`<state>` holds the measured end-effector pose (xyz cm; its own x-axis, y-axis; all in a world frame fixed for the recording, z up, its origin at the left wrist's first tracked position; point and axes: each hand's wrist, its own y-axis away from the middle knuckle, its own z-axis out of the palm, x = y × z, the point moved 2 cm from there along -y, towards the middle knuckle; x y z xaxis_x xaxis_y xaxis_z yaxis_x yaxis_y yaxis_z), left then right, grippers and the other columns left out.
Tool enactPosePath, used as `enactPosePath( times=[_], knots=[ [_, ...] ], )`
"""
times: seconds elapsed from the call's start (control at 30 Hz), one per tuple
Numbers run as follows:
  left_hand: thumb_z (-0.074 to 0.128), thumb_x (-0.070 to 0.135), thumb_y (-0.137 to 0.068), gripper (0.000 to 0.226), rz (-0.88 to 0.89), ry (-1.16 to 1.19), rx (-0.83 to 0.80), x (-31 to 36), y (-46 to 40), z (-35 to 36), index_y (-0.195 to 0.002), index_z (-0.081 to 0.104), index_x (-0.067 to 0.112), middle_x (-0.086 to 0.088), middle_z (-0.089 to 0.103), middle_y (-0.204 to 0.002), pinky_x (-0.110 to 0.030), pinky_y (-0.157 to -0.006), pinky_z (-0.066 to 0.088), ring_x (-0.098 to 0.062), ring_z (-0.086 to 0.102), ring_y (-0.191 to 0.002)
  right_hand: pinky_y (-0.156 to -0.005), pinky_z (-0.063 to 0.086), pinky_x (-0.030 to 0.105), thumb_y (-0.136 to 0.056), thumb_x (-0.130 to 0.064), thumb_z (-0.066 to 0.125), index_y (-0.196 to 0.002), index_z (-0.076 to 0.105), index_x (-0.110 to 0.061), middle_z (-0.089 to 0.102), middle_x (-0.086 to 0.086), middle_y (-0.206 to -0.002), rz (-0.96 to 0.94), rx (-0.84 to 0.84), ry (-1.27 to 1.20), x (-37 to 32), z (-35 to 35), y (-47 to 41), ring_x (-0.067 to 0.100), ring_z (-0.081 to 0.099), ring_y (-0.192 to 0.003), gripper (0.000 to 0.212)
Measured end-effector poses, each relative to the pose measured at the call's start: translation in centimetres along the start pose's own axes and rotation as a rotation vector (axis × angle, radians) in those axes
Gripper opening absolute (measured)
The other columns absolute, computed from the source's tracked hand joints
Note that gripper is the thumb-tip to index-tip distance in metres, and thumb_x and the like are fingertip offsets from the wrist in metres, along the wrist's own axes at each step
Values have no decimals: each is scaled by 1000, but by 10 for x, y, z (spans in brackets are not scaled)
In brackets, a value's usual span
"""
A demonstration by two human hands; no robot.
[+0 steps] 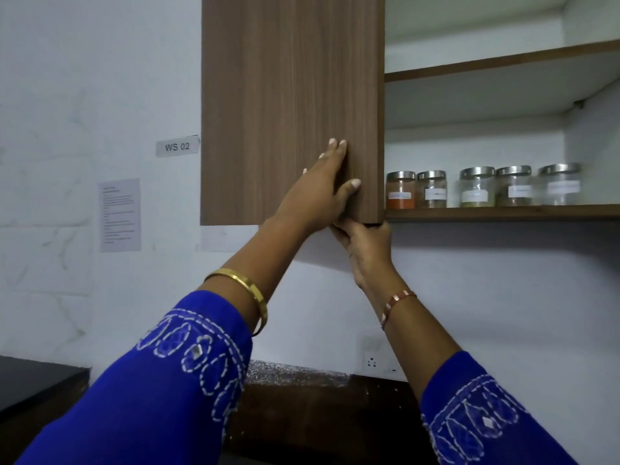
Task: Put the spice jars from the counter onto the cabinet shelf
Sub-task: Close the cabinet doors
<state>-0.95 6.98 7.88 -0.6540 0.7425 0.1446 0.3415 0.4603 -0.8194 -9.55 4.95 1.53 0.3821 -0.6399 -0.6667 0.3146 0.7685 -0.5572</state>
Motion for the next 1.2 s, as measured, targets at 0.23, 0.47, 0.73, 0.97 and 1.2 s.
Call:
enactPosePath(
  times=[0.23,0.47,0.73,0.97,1.2],
  knots=[
    [38,16,-97,60,132,34,-5,-36,-23,47,-149,7,18,-1,-2,-159,-40,-118,0,-17,-1,-147,-70,61,31,-81,-9,70,-116,54,-7,62,12,-116,-180,161,64,4,-32,-37,25,64,-101,39],
    [36,16,-97,63,180,-56,35,-53,-47,93,-148,1,15,-3,-7,-159,-39,-117,-5,-20,-6,-147,-83,53,21,-79,-16,73,-119,51,-5,56,10,-115,-561,409,621,5,-53,-64,18,59,-101,48],
    [35,12,-96,65,185,-164,65,-66,-67,126,-148,-4,13,-7,-10,-158,-42,-117,-6,-24,-10,-146,-97,49,37,-84,-16,68,-122,56,-2,53,15,-118,-634,428,1088,9,-68,-89,28,54,-111,42],
    [41,8,-93,72,214,-211,70,-79,-74,150,-148,-5,14,-9,-12,-158,-43,-116,-9,-26,-12,-146,-95,44,29,-87,-16,63,-126,54,-2,57,15,-118,-635,420,1282,15,-74,-109,26,54,-111,42],
    [43,7,-91,75,211,-216,81,-87,-83,165,-148,-6,15,-8,-13,-158,-42,-116,-11,-26,-13,-145,-90,43,26,-90,-14,59,-127,53,-2,55,14,-114,-630,435,1452,24,-79,-127,26,51,-111,39]
  ],
)
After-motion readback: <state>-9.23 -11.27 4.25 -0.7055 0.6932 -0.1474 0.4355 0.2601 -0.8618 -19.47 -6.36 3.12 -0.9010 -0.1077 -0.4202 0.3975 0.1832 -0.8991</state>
